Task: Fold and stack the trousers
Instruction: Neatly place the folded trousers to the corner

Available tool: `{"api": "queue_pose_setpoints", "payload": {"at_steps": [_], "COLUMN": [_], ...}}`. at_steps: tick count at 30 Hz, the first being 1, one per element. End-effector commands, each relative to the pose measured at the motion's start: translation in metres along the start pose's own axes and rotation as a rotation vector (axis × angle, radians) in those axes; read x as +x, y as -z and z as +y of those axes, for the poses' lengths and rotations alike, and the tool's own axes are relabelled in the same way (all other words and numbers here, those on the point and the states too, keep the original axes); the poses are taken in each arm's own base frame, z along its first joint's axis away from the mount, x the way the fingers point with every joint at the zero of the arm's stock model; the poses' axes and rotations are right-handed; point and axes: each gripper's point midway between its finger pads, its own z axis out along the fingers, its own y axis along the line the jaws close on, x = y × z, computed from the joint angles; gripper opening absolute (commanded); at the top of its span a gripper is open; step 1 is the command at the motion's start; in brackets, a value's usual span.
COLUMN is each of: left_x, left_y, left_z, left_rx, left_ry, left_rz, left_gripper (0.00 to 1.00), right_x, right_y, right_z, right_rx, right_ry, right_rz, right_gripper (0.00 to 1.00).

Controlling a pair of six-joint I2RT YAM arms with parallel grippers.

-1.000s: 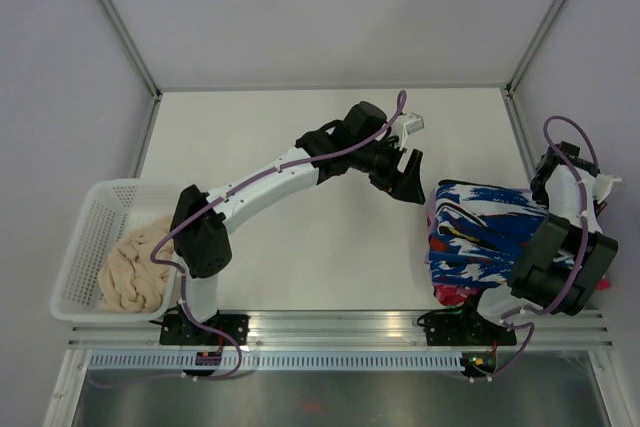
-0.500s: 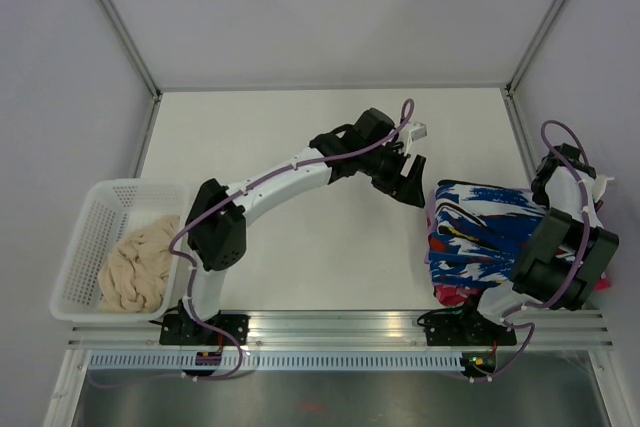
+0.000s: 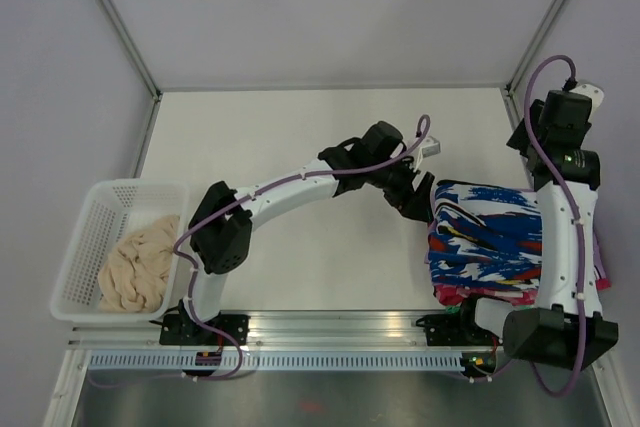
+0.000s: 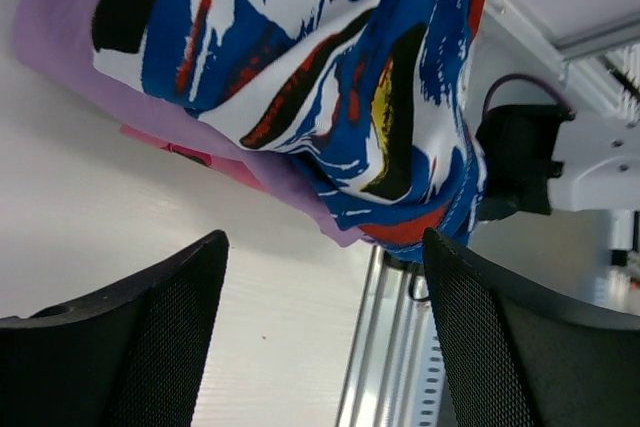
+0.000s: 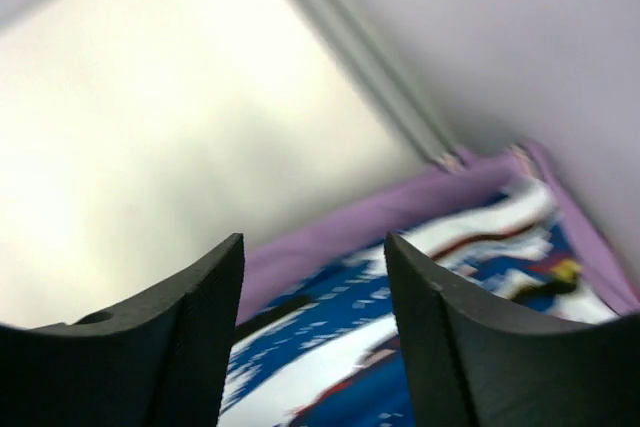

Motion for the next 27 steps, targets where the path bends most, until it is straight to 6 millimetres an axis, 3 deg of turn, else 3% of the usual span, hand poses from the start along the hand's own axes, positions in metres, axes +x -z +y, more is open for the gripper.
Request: {"api": "queue_pose_setpoints", "payload": {"at_steps": [1,4,5,7,8,12,17,21,27], "left_x": [-0.004,0.014,0.010,0.024,0.019,0.021,0.019,0.017,0.012], "left_y": [0.003,-0.008,-0.011,-0.020,-0.023,-0.031,-0.036,-0.032,-0.031], "left_z": [-0.019,-0.014,-0.019,-0.026,-0.031,-0.058,-0.062,-0.064,-0.069], "left_rx": [0.084,0.092,0.119,0.136,0.132,0.153,0.156,0.155,0.158], "left_ry": [-0.262,-0.275,-0.301,-0.317,-0.344,-0.397,-0.393,-0.405,-0.415], "left_rz": [-0.061,-0.055,-0.086,-0.081,-0.115,-0.192,-0.267,-0.289,-0.325], "left_gripper": [0.83,0.83,0.83,0.82,0.82,0.82,0.81,0.80,0.71], "right_x": [0.010,0.053,0.061,0.076,0.079,0.107,0.129,0.127,0.144], "right_y": [0.016,0.008,0.007,0.008,0.013,0.015,0.006,0.010,0.016], "right_z": [0.079,0.106,0.114,0.130,0.144,0.161,0.155,0.141,0.129], "right_rx": [-0.413,-0.511,-0.536,-0.608,-0.652,-0.692,-0.628,-0.575,-0.556], "right_ry": [0.016,0.067,0.062,0.069,0.084,0.126,0.127,0.133,0.123], "right_rz": [0.034,0.166,0.186,0.210,0.201,0.269,0.330,0.318,0.358], "right_gripper": [0.66,0.67,0.67,0.69,0.71,0.75,0.75,0.75,0.73]}}
